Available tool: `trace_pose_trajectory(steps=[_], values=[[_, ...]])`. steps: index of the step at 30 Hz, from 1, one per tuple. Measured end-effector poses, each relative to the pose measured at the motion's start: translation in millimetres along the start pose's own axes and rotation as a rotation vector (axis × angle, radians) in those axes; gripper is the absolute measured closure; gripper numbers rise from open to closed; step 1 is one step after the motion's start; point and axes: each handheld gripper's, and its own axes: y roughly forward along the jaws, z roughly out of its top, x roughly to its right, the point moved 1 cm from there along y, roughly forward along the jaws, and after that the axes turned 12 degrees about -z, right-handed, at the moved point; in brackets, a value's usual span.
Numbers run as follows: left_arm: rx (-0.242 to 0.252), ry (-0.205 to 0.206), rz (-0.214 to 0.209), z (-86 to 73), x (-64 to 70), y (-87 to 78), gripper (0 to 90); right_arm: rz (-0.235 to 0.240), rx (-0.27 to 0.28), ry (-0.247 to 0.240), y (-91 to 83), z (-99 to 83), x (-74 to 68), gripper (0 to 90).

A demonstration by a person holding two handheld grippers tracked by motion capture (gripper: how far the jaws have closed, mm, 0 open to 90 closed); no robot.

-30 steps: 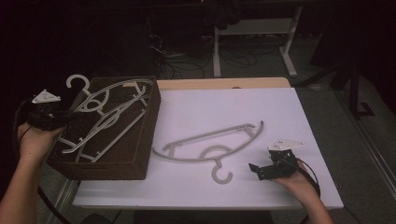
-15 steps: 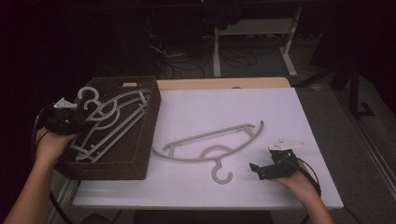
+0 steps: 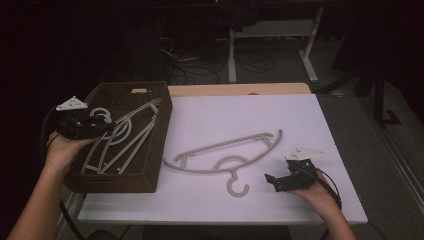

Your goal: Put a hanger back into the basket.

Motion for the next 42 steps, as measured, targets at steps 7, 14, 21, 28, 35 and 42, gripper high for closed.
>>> trace_pose_trajectory(steps=[7,14,21,28,35,42], values=[[0.054,0.045,-0.131,19.8,39.9,19.0,31.6,0.006,0.004,0.002,-0.3,-0.8,2.4,1.8],[0.063,0.109,-0.238,35.2,81.6,46.2,24.5,0.011,0.006,-0.007,0.2,-0.1,2.1,1.7],[0.069,0.147,-0.317,46.1,117.2,71.6,20.6,0.015,0.009,-0.006,-0.3,0.6,2.0,1.7],[0.057,0.164,-0.369,49.6,146.9,96.2,26.8,0.019,0.009,-0.014,0.2,1.0,1.8,1.7],[0.011,0.166,-0.403,42.5,170.3,125.6,45.3,0.027,0.008,-0.012,-0.8,-0.9,0.6,1.7],[-0.084,0.165,-0.424,25.3,181.4,159.4,76.0,0.026,0.013,-0.009,-1.9,-0.8,1.8,1.7]])
